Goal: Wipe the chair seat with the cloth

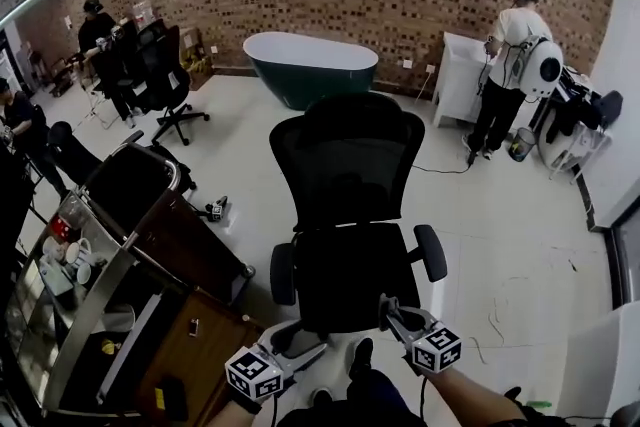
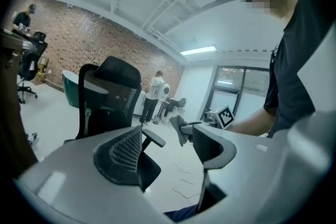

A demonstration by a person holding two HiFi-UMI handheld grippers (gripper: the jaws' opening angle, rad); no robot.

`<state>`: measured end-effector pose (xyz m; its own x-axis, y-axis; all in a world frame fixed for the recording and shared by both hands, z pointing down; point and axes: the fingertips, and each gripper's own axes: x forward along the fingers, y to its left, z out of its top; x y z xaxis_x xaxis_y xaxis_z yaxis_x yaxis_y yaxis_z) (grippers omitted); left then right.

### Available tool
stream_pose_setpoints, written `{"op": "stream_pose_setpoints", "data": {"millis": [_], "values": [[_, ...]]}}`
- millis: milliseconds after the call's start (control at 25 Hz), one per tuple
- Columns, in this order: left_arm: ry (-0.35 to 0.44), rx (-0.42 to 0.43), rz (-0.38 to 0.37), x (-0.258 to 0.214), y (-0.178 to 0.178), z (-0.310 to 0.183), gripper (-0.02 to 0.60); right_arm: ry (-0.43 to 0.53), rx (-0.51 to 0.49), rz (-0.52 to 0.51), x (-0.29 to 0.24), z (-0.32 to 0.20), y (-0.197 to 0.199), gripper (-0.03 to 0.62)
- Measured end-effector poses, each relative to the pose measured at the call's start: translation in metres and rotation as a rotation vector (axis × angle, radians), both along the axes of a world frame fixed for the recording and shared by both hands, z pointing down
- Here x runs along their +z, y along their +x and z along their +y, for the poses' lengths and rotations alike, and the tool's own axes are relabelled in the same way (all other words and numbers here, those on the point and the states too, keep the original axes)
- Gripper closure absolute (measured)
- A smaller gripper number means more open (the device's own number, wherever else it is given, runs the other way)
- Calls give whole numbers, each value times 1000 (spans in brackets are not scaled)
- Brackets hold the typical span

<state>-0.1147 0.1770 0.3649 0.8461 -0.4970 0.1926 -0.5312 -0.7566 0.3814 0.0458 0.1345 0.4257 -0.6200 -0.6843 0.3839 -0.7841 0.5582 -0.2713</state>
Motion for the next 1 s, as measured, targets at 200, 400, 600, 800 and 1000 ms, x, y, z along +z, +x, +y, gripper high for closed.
{"op": "stream_pose_setpoints", "data": {"millis": [200,400,600,800,1000], "values": [[20,39,12,-12,-18,69,255,99,86,-56,-52,69,-6,542],[21,46,41,-20,-12,109,255,156,112,-79,-85,123,1,542],[34,29,58,-22,1,128,255,179,104,-114,-95,157,14,543],[58,-9,95,-35,31,130,255,210,52,-114,-108,171,39,545],[72,-9,92,-44,66,141,256,234,6,-94,-111,180,67,545]]}}
